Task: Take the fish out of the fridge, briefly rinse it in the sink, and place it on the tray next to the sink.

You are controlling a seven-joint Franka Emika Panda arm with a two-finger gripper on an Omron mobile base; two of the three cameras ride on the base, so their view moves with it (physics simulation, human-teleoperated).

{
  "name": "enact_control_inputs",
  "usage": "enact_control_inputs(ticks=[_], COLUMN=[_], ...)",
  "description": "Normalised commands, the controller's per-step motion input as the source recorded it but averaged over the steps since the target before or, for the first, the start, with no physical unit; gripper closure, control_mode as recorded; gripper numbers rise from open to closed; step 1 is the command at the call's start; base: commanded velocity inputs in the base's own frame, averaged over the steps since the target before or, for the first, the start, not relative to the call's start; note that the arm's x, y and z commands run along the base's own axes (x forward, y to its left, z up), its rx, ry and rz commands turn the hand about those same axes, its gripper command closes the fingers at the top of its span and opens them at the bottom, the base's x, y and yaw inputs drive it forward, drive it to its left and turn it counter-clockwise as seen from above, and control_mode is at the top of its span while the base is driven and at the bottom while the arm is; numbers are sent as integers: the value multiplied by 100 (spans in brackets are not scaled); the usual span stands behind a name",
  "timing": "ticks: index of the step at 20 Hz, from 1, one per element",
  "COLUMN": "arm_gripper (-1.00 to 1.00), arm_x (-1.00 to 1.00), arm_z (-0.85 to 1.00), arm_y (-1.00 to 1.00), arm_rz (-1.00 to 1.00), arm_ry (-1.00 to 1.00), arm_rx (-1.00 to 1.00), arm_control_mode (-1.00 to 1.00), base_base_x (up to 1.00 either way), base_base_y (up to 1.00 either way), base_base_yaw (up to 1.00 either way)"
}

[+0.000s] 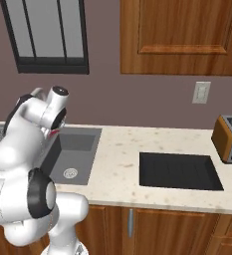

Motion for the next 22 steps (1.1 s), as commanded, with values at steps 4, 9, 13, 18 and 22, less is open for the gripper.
enact_control_inputs(ticks=[4, 9, 13, 18, 22], arm_gripper=[100, 100, 100, 100, 100], arm_x=[35, 48, 37, 2, 0], arm_z=[-1, -5, -6, -8, 0], arm_y=[2, 27, 41, 32, 35], arm_rz=[12, 10, 8, 5, 1], arm_ry=[-5, 0, 0, -8, -15], arm_rx=[0, 0, 0, 0, 0], arm_control_mode=[-100, -100, -100, -100, -100], base_base_x=[0, 0, 0, 0, 0], base_base_y=[0, 0, 0, 0, 0], base_base_yaw=[0, 0, 0, 0, 0])
